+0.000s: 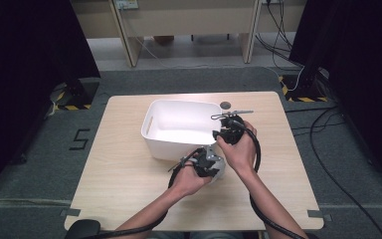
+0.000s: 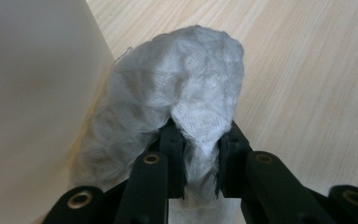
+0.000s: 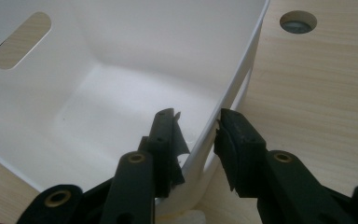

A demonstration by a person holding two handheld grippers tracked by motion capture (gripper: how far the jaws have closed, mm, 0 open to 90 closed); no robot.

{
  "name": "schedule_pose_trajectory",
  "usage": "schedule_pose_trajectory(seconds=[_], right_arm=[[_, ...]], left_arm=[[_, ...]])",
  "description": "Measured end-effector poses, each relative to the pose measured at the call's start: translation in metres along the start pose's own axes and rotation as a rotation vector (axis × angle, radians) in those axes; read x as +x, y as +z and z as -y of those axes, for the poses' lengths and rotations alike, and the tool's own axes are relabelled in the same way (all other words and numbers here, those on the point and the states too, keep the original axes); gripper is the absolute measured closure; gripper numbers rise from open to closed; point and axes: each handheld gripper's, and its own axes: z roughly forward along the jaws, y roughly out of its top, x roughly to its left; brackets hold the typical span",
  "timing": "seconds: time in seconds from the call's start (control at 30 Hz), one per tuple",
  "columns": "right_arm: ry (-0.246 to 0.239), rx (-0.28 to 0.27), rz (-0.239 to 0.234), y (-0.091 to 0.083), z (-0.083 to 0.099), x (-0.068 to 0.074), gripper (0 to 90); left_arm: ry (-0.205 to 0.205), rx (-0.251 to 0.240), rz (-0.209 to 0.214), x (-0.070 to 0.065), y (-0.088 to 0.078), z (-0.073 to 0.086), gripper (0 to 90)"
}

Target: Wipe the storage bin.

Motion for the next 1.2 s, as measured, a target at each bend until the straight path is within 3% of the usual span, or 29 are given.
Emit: schedule_pose_trajectory(seconds=[0.23,0.47,0.7,0.9,1.2], right_arm=[[0.012,0.006,-0.001,0.003,0.0,-0.001,64.1],[0.05,0.003,0.004,0.002,-0.003,-0.004,60.7],[0.056,0.01,0.007,0.007,-0.004,-0.005,60.3],[0.058,0.015,0.002,0.009,-0.004,-0.006,60.2],[0.051,0.024,0.007,0.01,-0.011,-0.005,63.8]], left_arm=[[0.038,0.001,-0.008,-0.006,-0.014,0.001,76.1],[0.019,-0.01,0.017,-0.004,-0.033,0.014,76.1],[-0.024,-0.034,0.025,0.004,-0.069,0.04,76.3],[-0.094,-0.06,-0.026,0.026,-0.116,0.078,76.3],[-0.238,-0.09,-0.22,0.078,-0.188,0.133,76.2]])
